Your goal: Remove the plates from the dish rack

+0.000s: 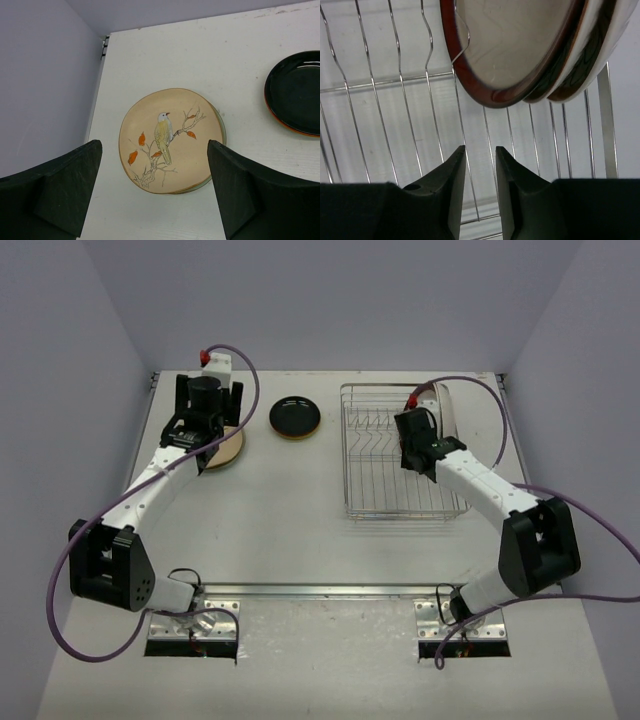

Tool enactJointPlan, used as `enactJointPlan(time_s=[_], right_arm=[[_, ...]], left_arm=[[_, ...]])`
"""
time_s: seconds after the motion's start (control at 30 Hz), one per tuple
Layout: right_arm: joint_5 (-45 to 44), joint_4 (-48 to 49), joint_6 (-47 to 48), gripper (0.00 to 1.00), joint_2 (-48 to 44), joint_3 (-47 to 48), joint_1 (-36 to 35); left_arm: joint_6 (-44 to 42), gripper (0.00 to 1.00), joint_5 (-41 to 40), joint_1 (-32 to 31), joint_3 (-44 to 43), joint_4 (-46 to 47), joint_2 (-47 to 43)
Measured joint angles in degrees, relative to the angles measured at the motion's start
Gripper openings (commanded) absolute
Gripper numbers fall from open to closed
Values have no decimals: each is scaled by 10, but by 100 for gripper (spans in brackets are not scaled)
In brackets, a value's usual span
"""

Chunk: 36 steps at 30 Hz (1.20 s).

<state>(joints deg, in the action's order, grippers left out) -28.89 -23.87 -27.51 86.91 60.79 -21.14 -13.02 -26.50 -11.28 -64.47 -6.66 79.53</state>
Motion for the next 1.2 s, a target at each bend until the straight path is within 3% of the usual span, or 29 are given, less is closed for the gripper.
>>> enactJointPlan(time_s=[0.13, 0.2, 0.3, 0.47, 0.53, 0.73, 1.2], right_arm=[[-21, 17, 6, 55, -22, -42, -23], [-30, 31, -2, 54, -38, -65, -24], [-42, 58, -9, 40, -56, -100, -22], [-56, 115, -10, 32, -49, -114, -22], [-58, 134, -11, 34, -33, -105, -22], [-70, 176, -19, 52, 18, -85, -21], [-79, 204, -52, 49, 60, -72, 27]], left_arm=[[0, 85, -1, -1, 0, 0, -3], [1, 85, -1, -3, 0, 0, -4], [5, 86, -1, -5, 0, 0, -4], [11, 87, 0, -8, 0, 0, -4], [11, 87, 0, -8, 0, -1, -4], [11, 88, 0, -8, -1, -6, -4], [11, 88, 1, -8, -18, -17, 1]])
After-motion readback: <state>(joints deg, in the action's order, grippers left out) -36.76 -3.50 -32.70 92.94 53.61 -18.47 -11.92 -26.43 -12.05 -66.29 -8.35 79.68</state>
